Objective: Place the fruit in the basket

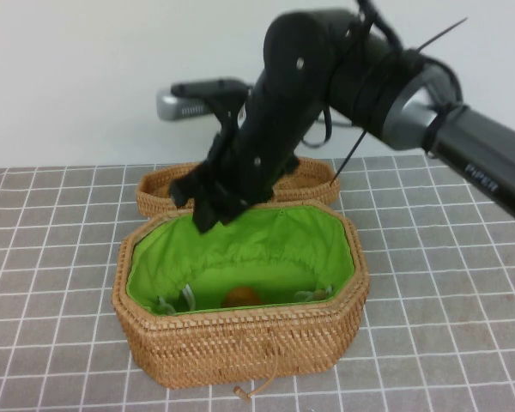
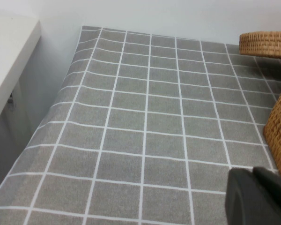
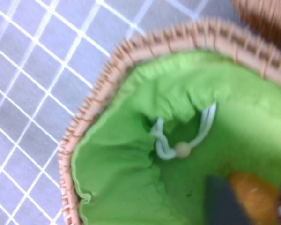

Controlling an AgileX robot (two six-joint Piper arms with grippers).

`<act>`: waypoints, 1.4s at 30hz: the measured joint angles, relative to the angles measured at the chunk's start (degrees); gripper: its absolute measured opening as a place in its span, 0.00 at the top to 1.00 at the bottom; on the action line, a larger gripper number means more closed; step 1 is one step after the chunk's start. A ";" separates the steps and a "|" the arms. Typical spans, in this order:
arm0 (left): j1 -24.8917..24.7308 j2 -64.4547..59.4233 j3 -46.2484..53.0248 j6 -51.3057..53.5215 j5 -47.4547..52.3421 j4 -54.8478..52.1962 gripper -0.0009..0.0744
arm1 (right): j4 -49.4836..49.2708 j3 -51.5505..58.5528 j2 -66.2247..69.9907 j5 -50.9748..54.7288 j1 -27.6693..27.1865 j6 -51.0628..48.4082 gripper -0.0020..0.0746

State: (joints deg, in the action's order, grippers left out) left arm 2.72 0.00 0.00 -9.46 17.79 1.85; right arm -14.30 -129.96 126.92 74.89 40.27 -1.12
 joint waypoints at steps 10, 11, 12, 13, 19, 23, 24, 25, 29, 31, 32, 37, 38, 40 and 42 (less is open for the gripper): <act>0.00 0.00 0.00 0.00 0.00 0.00 0.99 | 10.41 -1.30 -5.98 0.00 0.00 -6.19 0.97; 0.00 0.00 0.00 0.00 0.00 0.00 0.99 | 11.10 -1.30 -6.88 0.00 0.00 -7.03 0.97; 0.00 0.00 0.00 0.00 0.00 0.00 0.99 | 11.66 -1.30 -7.95 0.00 0.00 -7.60 0.97; 0.00 0.00 0.00 0.00 0.00 0.00 0.99 | 12.61 -1.30 -9.07 0.00 0.00 -7.92 0.97; 0.00 0.00 0.00 0.00 0.00 0.00 0.99 | 17.06 -1.19 -16.35 0.00 0.00 -8.05 0.97; 0.00 0.00 0.00 0.00 0.00 0.00 0.99 | 17.06 -1.19 -20.96 0.00 0.00 -7.93 0.97; 0.00 0.00 0.00 0.00 0.00 0.00 0.99 | 17.06 -1.13 -22.14 0.00 0.00 -7.93 0.97; 0.00 0.00 0.00 0.00 0.00 0.00 0.99 | 17.06 -0.54 -23.50 0.00 0.00 -7.93 0.97; 0.00 0.00 0.00 0.00 0.00 0.00 0.99 | 17.06 4.66 -29.54 0.00 0.00 -7.93 0.97; 0.00 0.00 0.00 0.00 0.00 0.00 0.99 | 17.28 8.74 -32.73 0.00 0.00 -7.93 0.97; 0.00 0.00 0.00 0.00 0.00 0.00 0.99 | 17.91 11.39 -34.58 0.00 0.00 -7.68 0.97; 0.00 0.00 0.00 -0.10 0.00 0.00 0.99 | 21.51 27.38 -44.38 -3.58 0.00 -5.95 0.97; 0.00 0.00 0.00 -0.10 0.00 0.00 0.99 | 22.09 31.45 -46.92 -6.11 0.00 -4.87 0.97; 0.00 0.00 0.00 -0.01 0.00 0.00 0.99 | 22.59 39.13 -51.76 -11.36 0.00 -2.90 0.97; 0.00 0.00 0.00 -0.01 0.00 0.00 0.99 | 22.59 47.99 -57.27 -17.10 0.00 -1.70 0.98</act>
State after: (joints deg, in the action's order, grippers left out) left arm 2.72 0.00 0.00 -9.47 17.79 1.85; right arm 8.29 -81.96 69.65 57.79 40.27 -2.82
